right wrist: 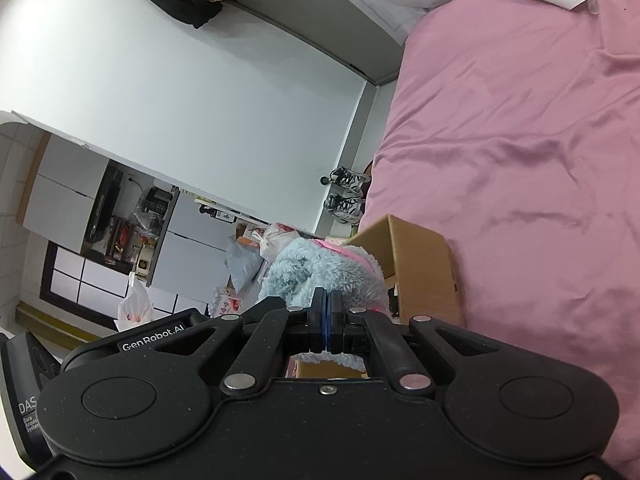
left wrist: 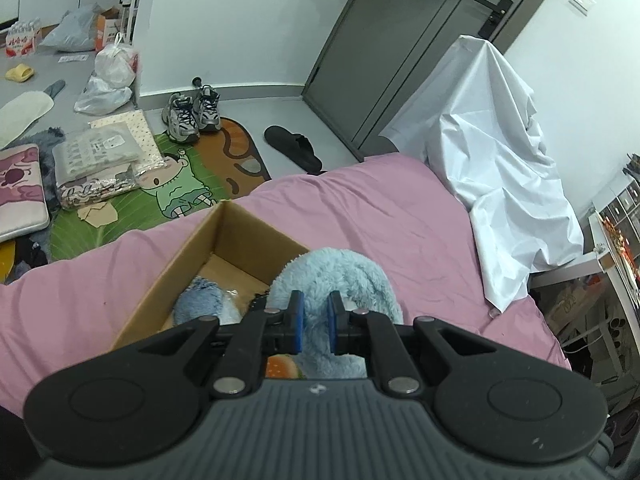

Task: Organize soft objects
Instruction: 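Carry the grey fluffy plush with the right gripper over the box, then lower the grey plush into the box and open the right gripper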

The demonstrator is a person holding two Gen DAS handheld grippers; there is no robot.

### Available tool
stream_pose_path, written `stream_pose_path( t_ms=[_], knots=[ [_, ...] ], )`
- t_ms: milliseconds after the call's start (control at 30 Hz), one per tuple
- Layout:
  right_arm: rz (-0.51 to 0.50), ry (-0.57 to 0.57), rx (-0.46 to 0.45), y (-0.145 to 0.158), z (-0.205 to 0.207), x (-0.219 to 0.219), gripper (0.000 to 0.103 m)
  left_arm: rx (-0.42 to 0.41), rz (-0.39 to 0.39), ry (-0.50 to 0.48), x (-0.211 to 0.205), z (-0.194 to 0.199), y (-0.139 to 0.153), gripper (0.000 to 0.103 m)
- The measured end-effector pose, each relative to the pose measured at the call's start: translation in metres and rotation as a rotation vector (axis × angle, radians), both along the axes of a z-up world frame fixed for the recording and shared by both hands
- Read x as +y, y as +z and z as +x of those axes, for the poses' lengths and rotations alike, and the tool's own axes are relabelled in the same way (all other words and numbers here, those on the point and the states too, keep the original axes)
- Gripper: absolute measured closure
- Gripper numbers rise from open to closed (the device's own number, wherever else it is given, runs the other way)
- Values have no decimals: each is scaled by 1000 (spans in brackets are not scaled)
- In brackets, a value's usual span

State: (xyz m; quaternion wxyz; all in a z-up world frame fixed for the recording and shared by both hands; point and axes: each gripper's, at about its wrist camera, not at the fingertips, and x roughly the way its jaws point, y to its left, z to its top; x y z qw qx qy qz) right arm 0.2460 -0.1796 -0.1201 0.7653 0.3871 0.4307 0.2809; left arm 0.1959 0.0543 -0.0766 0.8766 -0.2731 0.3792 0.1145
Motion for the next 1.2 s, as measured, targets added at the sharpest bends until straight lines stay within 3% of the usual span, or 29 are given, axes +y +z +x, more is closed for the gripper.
stream_pose_path(
  t_ms=[600, 700, 833, 1100, 1200],
  knots=[
    [-70, -18, 6, -12, 9, 28, 102, 42, -95, 5, 43, 16, -31, 94],
    [-67, -28, 20, -12, 12, 31, 97, 50, -96, 10, 48, 20, -34, 94],
    [-74, -45, 25, -14, 13, 30, 90, 58, -98, 41, 57, 27, -36, 94],
    [-84, -51, 29, -13, 13, 31, 87, 80, -123, 146, 72, 33, -47, 92],
    [-85, -44, 30, -12, 13, 32, 86, 89, -99, 154, 70, 35, -48, 92]
  ],
)
